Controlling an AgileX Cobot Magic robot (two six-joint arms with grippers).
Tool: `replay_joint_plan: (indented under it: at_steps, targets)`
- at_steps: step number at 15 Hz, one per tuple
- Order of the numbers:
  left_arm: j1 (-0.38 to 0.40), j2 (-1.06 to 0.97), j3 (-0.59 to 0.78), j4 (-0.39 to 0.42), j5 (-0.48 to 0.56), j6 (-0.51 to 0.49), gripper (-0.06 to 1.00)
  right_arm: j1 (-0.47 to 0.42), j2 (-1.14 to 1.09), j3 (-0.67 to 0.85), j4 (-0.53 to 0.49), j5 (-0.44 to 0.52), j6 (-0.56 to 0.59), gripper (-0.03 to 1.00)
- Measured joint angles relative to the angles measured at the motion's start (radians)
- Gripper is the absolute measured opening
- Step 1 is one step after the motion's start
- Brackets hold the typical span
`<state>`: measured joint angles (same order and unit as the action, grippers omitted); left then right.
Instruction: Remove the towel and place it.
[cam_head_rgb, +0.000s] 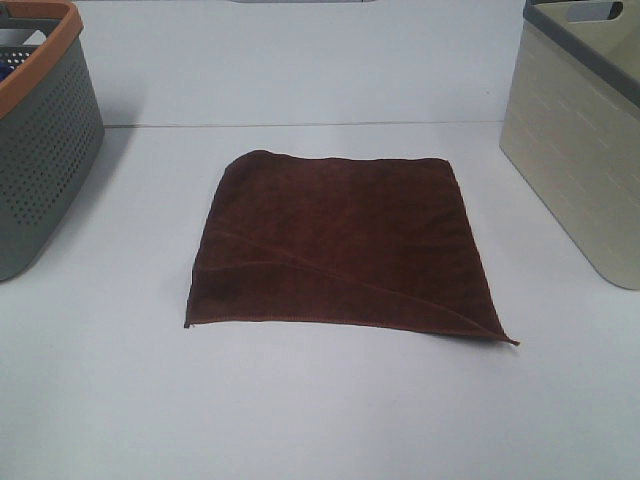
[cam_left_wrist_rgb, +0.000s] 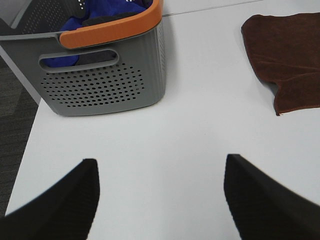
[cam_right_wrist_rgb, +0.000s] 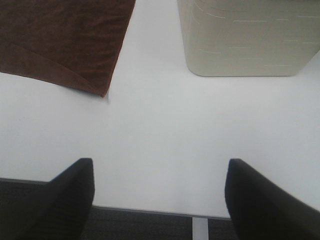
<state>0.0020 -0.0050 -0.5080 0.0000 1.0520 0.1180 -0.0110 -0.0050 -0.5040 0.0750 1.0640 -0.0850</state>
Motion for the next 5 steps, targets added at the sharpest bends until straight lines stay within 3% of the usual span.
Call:
replay_joint_plan:
  at_steps: [5]
  targets:
    - [0.0, 0.0, 0.0, -0.005, 0.0, 0.0, 0.68, 0.0, 0.0, 0.0, 0.0, 0.0, 0.0, 0.64]
